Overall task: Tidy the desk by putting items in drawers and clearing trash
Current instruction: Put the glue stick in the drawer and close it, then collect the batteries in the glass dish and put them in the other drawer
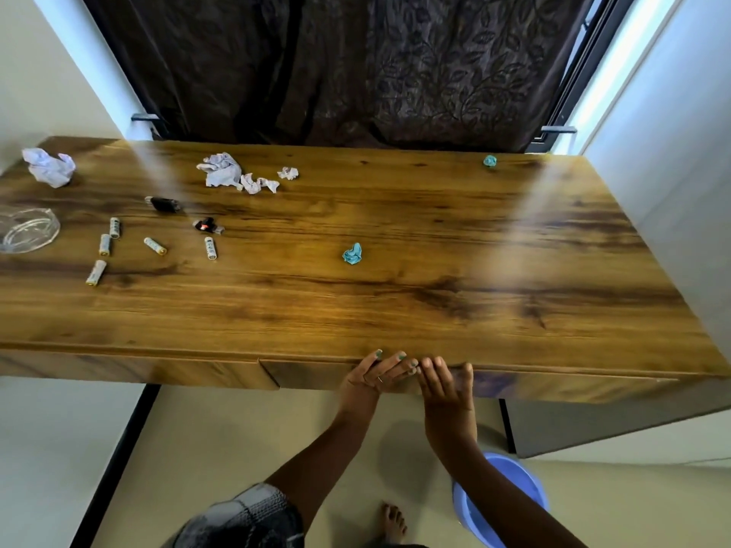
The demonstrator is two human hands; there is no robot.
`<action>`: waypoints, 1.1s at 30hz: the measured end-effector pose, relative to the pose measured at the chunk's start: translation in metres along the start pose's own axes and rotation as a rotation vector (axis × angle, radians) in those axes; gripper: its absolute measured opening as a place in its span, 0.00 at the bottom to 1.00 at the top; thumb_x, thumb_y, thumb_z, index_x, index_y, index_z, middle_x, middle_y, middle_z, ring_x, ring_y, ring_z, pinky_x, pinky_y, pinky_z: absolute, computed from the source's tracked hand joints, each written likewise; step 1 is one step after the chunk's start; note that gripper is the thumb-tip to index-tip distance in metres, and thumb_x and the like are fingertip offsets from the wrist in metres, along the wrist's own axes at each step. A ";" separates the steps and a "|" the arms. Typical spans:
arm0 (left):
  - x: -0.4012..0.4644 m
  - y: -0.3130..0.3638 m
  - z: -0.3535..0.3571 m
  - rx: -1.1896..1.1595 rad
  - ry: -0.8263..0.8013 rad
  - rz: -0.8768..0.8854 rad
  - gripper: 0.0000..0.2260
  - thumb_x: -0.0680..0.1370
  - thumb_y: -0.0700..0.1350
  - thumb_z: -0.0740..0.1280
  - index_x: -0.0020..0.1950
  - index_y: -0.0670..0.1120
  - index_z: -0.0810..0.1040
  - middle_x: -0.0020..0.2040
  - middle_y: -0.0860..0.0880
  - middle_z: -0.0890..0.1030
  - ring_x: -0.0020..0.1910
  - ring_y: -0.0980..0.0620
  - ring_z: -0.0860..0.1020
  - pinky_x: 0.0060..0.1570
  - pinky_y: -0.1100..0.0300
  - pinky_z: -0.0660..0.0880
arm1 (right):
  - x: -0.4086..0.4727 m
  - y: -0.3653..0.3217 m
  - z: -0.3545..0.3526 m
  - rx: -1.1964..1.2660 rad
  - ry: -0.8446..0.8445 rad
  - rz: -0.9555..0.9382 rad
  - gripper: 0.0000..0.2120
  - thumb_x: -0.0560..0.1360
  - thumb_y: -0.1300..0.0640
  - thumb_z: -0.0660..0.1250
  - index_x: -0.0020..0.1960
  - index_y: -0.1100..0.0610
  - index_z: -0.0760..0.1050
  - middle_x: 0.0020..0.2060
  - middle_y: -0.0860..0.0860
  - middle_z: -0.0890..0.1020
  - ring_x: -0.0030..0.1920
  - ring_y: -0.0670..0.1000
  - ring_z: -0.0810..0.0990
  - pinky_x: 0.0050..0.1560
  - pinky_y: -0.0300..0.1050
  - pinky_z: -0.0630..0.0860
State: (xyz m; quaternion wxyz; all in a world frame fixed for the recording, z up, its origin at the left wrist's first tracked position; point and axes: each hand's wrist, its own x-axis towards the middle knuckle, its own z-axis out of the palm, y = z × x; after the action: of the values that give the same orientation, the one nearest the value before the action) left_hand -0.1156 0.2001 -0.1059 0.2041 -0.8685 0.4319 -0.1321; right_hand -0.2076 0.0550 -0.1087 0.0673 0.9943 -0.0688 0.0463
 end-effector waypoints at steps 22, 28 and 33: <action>-0.071 -0.029 -0.048 -0.678 0.162 -0.297 0.33 0.72 0.44 0.63 0.76 0.49 0.57 0.76 0.52 0.57 0.76 0.52 0.52 0.73 0.51 0.50 | -0.003 -0.071 -0.046 0.323 0.258 -0.103 0.37 0.62 0.56 0.59 0.71 0.58 0.61 0.72 0.55 0.64 0.74 0.55 0.56 0.68 0.62 0.58; -0.097 -0.075 -0.045 -0.657 0.202 -0.551 0.28 0.72 0.50 0.63 0.72 0.49 0.64 0.72 0.51 0.66 0.73 0.51 0.61 0.71 0.51 0.58 | 0.035 -0.112 -0.064 0.370 0.306 -0.239 0.31 0.65 0.54 0.58 0.68 0.57 0.64 0.67 0.58 0.73 0.70 0.58 0.63 0.68 0.60 0.58; -0.123 -0.105 -0.031 -0.649 0.134 -0.731 0.26 0.74 0.51 0.61 0.72 0.50 0.64 0.72 0.51 0.66 0.73 0.51 0.61 0.71 0.51 0.54 | 0.058 -0.150 -0.077 0.408 0.216 -0.300 0.36 0.58 0.55 0.72 0.65 0.54 0.66 0.64 0.57 0.76 0.68 0.56 0.65 0.65 0.58 0.60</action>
State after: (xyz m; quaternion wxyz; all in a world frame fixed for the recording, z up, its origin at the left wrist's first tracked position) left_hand -0.1274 0.3486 -0.0357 -0.1648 -0.9716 0.1299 -0.1092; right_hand -0.1356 0.2056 -0.0462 -0.1212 0.9756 0.0978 0.1545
